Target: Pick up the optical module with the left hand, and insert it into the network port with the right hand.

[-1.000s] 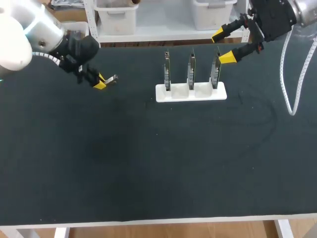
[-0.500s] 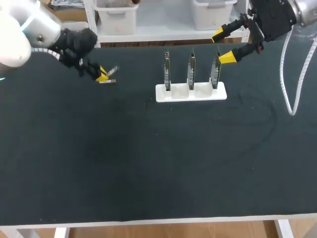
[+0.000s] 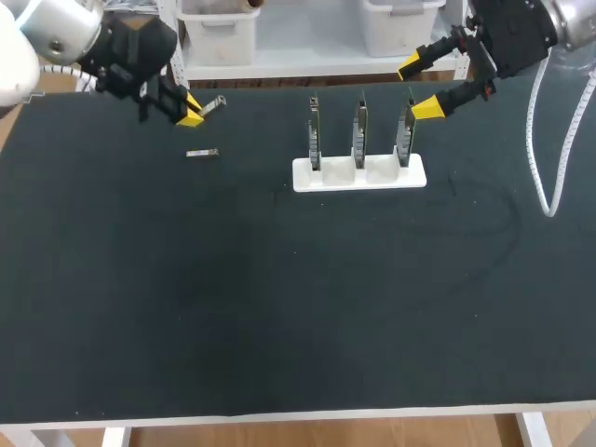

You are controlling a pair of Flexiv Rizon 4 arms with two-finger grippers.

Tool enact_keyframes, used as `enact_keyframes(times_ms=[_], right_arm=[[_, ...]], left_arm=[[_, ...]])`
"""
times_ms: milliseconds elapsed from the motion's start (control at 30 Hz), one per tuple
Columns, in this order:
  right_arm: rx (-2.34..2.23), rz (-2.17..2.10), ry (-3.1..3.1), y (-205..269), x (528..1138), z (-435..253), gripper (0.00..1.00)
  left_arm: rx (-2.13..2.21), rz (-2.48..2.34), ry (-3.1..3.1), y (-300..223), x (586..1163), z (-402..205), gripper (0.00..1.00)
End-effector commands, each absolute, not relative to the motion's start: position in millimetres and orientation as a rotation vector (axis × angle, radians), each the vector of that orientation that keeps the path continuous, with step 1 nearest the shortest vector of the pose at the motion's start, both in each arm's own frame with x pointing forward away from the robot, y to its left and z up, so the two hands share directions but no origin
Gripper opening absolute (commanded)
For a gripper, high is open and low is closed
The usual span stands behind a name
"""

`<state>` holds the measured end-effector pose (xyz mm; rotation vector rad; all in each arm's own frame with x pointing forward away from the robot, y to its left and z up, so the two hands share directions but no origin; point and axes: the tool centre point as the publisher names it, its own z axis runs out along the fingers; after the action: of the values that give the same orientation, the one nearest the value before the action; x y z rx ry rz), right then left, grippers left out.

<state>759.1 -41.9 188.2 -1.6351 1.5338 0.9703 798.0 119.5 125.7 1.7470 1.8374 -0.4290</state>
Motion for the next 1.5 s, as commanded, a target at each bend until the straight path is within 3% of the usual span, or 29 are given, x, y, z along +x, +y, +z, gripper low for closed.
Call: enact_keyframes(times_ms=[33, 367, 900, 1500], right_arm=[[-1.633, 0.966, 1.535, -42, 758, 189, 1.0], [-1.633, 0.966, 1.535, -42, 758, 189, 1.0], [-1.633, 0.966, 1.535, -42, 758, 189, 1.0], [-1.633, 0.966, 1.535, -42, 758, 189, 1.0]], left_arm=[[1.742, -0.416, 1.837, 118, 795, 125, 0.0], [1.731, -0.44, 1.846, 117, 795, 122, 0.0], [1.527, -0.715, 1.569, 71, 802, 143, 0.0], [1.641, -0.612, 1.553, 69, 801, 147, 0.0]])
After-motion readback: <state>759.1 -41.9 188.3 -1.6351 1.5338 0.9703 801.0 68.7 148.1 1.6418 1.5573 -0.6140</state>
